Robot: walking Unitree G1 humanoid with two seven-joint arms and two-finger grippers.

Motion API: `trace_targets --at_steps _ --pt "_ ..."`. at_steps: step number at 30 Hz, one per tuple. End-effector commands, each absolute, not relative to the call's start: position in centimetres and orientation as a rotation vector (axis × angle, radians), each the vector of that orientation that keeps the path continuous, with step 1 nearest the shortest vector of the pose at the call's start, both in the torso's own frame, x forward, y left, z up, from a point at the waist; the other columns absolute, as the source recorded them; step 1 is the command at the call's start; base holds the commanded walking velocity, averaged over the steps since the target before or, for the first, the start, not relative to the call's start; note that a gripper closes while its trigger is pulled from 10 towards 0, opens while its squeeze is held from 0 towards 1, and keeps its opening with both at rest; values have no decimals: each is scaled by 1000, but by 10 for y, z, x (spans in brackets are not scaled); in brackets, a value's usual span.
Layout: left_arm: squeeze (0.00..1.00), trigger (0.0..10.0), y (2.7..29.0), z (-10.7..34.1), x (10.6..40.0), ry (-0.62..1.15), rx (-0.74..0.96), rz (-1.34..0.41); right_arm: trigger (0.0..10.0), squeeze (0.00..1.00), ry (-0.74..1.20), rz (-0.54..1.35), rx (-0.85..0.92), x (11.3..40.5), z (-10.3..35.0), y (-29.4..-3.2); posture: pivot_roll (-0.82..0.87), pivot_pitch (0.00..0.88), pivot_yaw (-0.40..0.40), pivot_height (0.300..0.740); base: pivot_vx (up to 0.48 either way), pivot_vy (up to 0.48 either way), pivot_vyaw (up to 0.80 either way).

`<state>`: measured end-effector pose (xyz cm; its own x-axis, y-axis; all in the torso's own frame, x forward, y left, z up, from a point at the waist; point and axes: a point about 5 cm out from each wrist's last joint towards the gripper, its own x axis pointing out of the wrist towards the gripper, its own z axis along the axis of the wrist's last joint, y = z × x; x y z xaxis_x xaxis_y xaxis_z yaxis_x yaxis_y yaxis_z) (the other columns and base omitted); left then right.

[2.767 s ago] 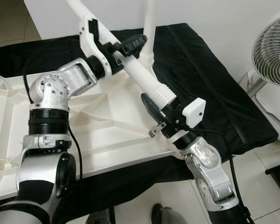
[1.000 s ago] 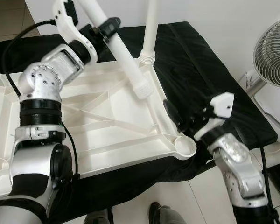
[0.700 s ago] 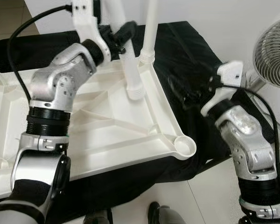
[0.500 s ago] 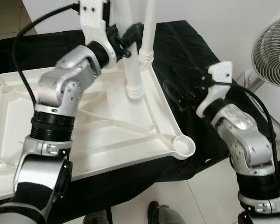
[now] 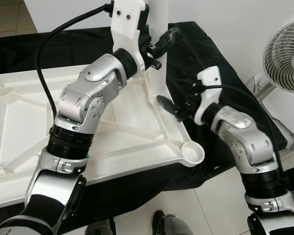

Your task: Building children table

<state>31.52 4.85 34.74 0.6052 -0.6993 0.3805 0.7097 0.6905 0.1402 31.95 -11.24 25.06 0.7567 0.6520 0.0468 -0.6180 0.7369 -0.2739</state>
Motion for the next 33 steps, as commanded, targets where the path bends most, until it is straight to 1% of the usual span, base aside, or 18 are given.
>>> trace_targets --at_steps 1,4,8,21,22,23,26,27,28,29,30,31,33 --pt "0 10000 41 348 308 -453 -17 -836 10000 0 -169 709 -265 324 250 -104 103 189 -73 740 0 0 0" --pt "0 10000 40 348 307 -453 -18 -838 10000 0 -174 712 -265 325 250 -101 103 189 -73 740 0 0 0" --pt "0 10000 34 347 304 -450 -28 -851 10000 0 -238 681 -312 336 252 -92 107 189 -73 740 0 0 0" --pt "0 10000 29 344 300 -440 -30 -867 10000 0 -298 625 -319 347 253 -86 112 191 -62 740 0 0 0" --pt "0 10000 29 344 300 -439 -29 -868 9216 0 -303 627 -324 348 254 -86 110 191 -60 740 0 0 0" --pt "0 10000 28 344 300 -438 -28 -868 10000 0 -309 629 -330 348 254 -87 110 191 -60 740 0 0 0" --pt "0 10000 28 343 300 -435 -25 -870 9922 0 -322 638 -338 349 255 -87 110 191 -60 740 0 0 0" --pt "0 10000 27 342 300 -435 -24 -870 8549 0 -323 644 -340 349 254 -86 108 193 -60 740 0 0 0" --pt "0 10000 27 342 300 -435 -24 -870 8549 0 -323 644 -340 349 254 -86 108 193 -60 740 0 0 0" --pt "0 10000 27 342 300 -434 -23 -869 2863 0 -323 649 -343 349 254 -86 108 193 -60 740 0 0 0" --pt "0 10000 27 342 300 -434 -23 -869 2863 0 -322 651 -345 349 253 -86 108 193 -60 740 0 0 0" --pt "0 10000 27 342 300 -434 -22 -869 0 0 -315 664 -341 348 252 -85 106 194 -59 740 0 0 0" --pt "0 10000 26 342 300 -434 -20 -871 0 0 -294 686 -322 347 249 -85 106 194 -59 740 0 0 0"
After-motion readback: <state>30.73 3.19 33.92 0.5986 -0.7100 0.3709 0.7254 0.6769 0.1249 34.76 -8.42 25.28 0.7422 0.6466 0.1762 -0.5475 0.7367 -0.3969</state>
